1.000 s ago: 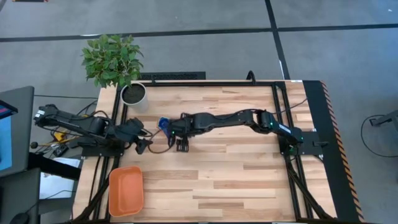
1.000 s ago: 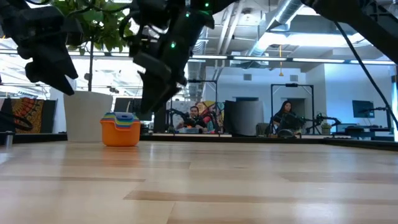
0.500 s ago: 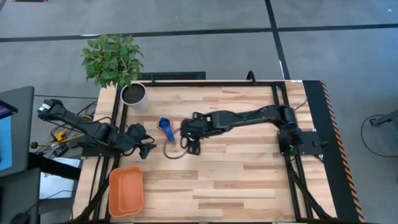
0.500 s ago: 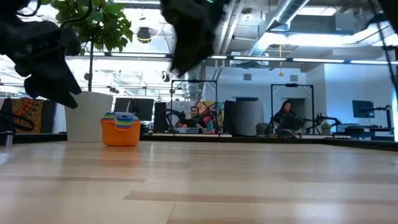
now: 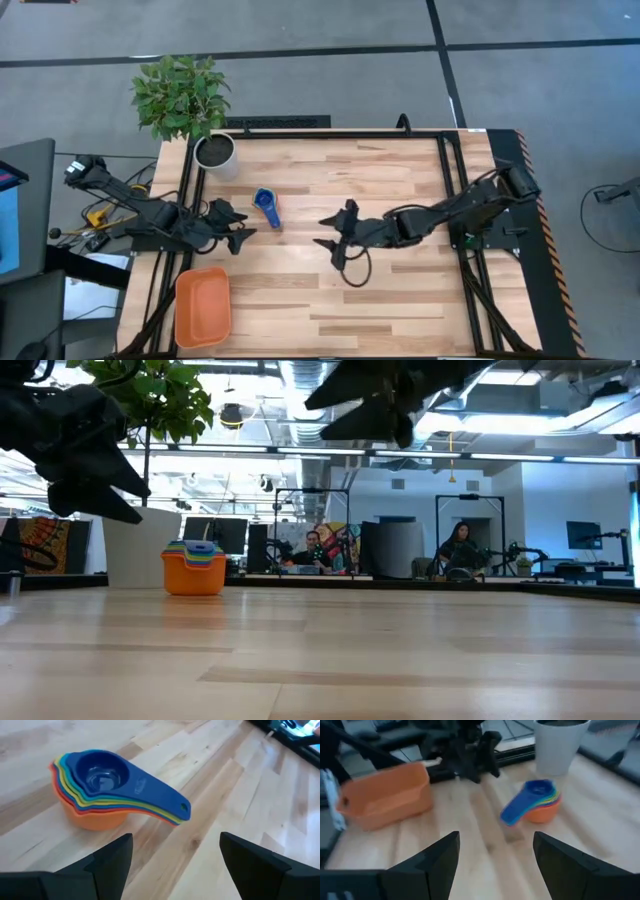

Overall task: Nest measuring cups in basket
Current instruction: Put the nested measuring cups into the orange bin

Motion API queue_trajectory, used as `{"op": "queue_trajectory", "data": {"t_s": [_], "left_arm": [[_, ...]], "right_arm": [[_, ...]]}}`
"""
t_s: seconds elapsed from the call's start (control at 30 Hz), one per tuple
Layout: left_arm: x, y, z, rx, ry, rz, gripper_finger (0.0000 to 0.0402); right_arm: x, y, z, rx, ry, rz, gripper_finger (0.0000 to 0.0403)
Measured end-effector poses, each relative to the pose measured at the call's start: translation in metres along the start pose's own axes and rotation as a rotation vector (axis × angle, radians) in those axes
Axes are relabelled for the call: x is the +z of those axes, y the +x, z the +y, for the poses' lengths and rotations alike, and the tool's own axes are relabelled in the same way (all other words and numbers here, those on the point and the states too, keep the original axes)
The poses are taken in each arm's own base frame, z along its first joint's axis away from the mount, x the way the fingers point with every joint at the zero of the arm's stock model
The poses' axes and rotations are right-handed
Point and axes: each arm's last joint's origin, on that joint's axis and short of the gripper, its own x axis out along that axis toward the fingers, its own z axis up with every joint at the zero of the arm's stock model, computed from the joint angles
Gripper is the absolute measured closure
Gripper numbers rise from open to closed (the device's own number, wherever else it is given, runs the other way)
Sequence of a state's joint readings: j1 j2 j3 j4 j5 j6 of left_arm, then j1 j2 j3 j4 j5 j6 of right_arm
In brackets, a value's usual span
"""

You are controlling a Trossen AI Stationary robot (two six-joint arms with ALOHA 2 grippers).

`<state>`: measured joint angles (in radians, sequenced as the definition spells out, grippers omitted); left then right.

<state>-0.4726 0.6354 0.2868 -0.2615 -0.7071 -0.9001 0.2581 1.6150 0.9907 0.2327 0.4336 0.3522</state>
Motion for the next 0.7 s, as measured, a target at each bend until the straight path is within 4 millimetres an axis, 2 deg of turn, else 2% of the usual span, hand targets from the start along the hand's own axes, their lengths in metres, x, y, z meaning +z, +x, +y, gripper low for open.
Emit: {"op": "queue_trajectory", "data": {"t_s": [0.1,0.27,0.5,0.6,0.7], "left_arm": [[0.0,0.002,0.0,0.004,-0.016,0.002,0.0114],[0.001,0.006,0.003,0.057,-0.06,-0.01,0.0114],[0.004,0.019,0.011,0.14,-0.16,0.009,0.0114],[0.005,0.023,0.015,0.161,-0.2,0.028,0.0114],[0.006,0.026,0.017,0.155,-0.24,0.057,0.0114]], "right_arm": [[0.004,-0.001,-0.009,-0.033,-0.088,-0.034,0.0127],[0.027,0.011,-0.041,-0.136,-0.165,-0.091,0.0127],[0.055,0.021,-0.113,-0.287,-0.09,-0.131,0.0127],[0.066,0.023,-0.145,-0.238,-0.052,-0.164,0.0127],[0.07,0.023,-0.166,-0.14,0.015,-0.165,0.0127]]}}
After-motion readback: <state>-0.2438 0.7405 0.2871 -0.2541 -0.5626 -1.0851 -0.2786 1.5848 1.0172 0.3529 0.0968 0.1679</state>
